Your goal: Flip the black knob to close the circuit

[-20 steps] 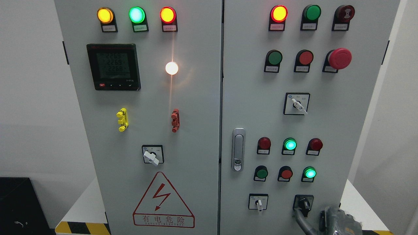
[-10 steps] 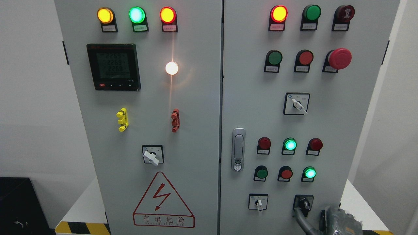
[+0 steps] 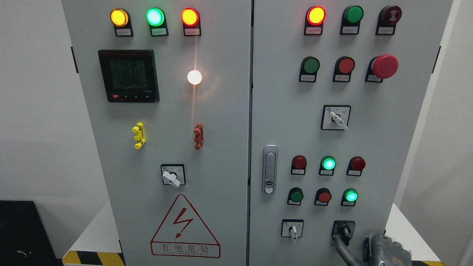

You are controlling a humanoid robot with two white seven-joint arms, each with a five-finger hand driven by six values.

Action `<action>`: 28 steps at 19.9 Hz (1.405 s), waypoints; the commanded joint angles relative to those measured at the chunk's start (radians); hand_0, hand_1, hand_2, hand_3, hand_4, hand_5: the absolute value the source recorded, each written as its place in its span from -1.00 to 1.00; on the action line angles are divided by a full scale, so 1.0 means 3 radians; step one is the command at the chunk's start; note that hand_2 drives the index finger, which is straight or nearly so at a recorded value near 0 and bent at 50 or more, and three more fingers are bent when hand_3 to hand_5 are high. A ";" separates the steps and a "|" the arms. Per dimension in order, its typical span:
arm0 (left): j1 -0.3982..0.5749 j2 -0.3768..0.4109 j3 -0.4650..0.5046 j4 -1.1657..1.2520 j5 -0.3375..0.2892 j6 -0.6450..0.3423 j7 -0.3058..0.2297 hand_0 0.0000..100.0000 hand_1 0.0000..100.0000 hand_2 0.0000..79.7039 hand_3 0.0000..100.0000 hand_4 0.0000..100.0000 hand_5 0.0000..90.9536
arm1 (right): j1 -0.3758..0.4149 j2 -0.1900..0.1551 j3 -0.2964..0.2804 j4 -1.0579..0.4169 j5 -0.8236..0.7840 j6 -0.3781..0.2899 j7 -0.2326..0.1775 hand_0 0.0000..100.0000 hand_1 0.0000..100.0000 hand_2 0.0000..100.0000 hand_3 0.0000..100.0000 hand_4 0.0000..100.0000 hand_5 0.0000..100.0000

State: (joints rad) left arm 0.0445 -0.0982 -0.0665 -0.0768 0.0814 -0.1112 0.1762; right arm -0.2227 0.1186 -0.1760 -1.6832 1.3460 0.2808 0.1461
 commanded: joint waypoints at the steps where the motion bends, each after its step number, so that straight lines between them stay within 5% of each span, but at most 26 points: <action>1: 0.0000 0.0000 0.0002 0.0000 0.0000 -0.0002 0.0001 -0.76 0.11 -1.00 -1.00 -1.00 -1.00 | 0.0001 -0.0007 -0.0165 0.0001 -0.0002 0.0010 -0.0001 -1.00 -1.00 0.90 1.00 1.00 1.00; 28: 0.0000 0.0000 0.0002 0.0000 0.0000 -0.0002 -0.0004 -0.76 0.11 -1.00 -1.00 -1.00 -1.00 | -0.0025 0.0024 -0.0160 -0.0106 -0.0059 0.0005 -0.0022 -1.00 -1.00 0.90 1.00 1.00 1.00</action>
State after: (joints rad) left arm 0.0445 -0.0982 -0.0664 -0.0768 0.0814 -0.1112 0.1756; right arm -0.2285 0.1238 -0.2203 -1.7043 1.3293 0.2837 0.1481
